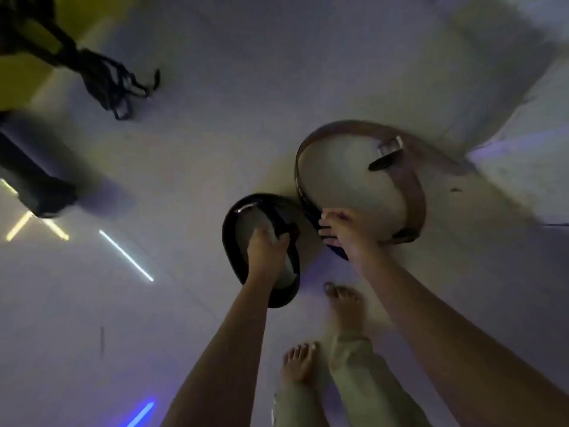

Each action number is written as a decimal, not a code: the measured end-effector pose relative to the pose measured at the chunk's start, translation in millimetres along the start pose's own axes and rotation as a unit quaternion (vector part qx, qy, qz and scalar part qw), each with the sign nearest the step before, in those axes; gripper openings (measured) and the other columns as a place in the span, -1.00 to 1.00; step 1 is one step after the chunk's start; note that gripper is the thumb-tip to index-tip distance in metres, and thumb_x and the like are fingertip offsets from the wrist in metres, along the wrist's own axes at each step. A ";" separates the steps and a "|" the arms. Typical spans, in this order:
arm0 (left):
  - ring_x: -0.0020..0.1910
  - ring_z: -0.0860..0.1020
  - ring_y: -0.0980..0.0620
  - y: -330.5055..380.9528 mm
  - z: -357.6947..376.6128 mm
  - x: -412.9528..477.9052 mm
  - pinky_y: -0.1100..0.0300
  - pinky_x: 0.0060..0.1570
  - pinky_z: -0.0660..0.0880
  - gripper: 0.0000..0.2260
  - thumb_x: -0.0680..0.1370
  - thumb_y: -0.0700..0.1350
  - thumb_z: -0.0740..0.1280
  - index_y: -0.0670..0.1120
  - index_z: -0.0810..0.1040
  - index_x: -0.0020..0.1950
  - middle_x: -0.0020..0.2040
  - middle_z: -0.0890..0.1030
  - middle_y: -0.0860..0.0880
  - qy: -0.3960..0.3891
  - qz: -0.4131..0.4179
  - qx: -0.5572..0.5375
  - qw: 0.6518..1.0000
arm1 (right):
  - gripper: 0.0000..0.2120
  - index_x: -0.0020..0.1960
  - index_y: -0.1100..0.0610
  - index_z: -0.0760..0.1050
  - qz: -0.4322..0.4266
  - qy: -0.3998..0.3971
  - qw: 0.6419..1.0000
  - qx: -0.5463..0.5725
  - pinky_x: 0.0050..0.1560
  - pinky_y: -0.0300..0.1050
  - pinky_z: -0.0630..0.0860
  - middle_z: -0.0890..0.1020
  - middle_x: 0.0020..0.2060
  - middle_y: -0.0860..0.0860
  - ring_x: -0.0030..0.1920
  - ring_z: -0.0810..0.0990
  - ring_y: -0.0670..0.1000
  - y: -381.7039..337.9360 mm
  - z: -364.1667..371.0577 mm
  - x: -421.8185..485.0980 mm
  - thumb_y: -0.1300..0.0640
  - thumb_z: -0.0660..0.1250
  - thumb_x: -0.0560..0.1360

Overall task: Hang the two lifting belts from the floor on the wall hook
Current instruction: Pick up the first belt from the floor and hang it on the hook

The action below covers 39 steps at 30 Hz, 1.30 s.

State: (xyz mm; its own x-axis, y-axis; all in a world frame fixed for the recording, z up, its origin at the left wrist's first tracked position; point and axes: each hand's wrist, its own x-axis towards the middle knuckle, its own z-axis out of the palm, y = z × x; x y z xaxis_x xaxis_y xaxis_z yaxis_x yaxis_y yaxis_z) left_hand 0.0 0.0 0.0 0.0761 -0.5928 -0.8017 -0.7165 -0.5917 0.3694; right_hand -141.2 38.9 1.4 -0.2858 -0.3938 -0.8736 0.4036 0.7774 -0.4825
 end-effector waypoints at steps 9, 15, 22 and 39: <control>0.07 0.57 -0.17 -30.8 55.9 81.9 0.02 0.09 0.53 -0.70 0.50 -0.12 0.30 -0.17 0.48 0.21 0.06 0.59 -0.14 0.023 -0.058 -0.128 0.990 | -0.81 0.12 0.23 0.51 0.018 0.029 0.999 -0.017 -0.31 -0.21 0.40 0.53 -0.29 0.00 -0.33 0.47 -0.05 53.5 21.7 86.6 0.28 0.22 0.53; -0.11 0.60 -0.08 -10.7 2.0 -10.1 -0.11 0.02 0.59 -0.85 0.53 -0.17 0.25 -0.11 0.50 0.09 -0.12 0.60 -0.05 -0.033 -0.038 -0.186 0.981 | -0.50 0.34 0.37 0.38 0.022 0.008 0.999 -0.025 0.26 0.04 0.43 0.51 0.26 0.29 0.28 0.48 0.22 10.7 10.4 5.4 0.10 0.32 0.50; -0.10 0.64 0.01 91.0 -94.4 -168.8 0.15 -0.19 0.61 -0.75 0.57 -0.17 0.22 -0.10 0.48 0.24 -0.03 0.64 -0.04 -0.162 0.121 -0.173 0.964 | -0.60 0.21 0.16 0.43 -0.038 0.006 0.997 0.062 0.16 0.14 0.54 0.58 0.11 0.13 0.10 0.60 0.17 -78.4 -24.2 -180.7 0.10 0.43 0.42; -0.24 0.66 0.09 304.9 -130.9 -582.7 0.25 -0.19 0.60 -0.81 0.56 -0.04 0.29 -0.13 0.62 -0.04 -0.15 0.67 -0.08 -0.281 0.466 -0.176 0.820 | -0.66 0.09 0.07 0.51 -0.350 0.219 0.873 0.260 0.10 0.10 0.58 0.66 0.05 0.09 0.04 0.65 0.10 -213.0 -199.8 -607.2 -0.05 0.44 0.39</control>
State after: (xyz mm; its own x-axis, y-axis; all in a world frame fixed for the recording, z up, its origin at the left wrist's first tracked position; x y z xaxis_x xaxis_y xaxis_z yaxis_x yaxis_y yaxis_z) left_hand -172.1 93.5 641.4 -0.7931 -0.5910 -0.1470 -0.0292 -0.2042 0.9785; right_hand -227.3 210.5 647.3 -0.8794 -0.3695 -0.3003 0.3043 0.0488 -0.9513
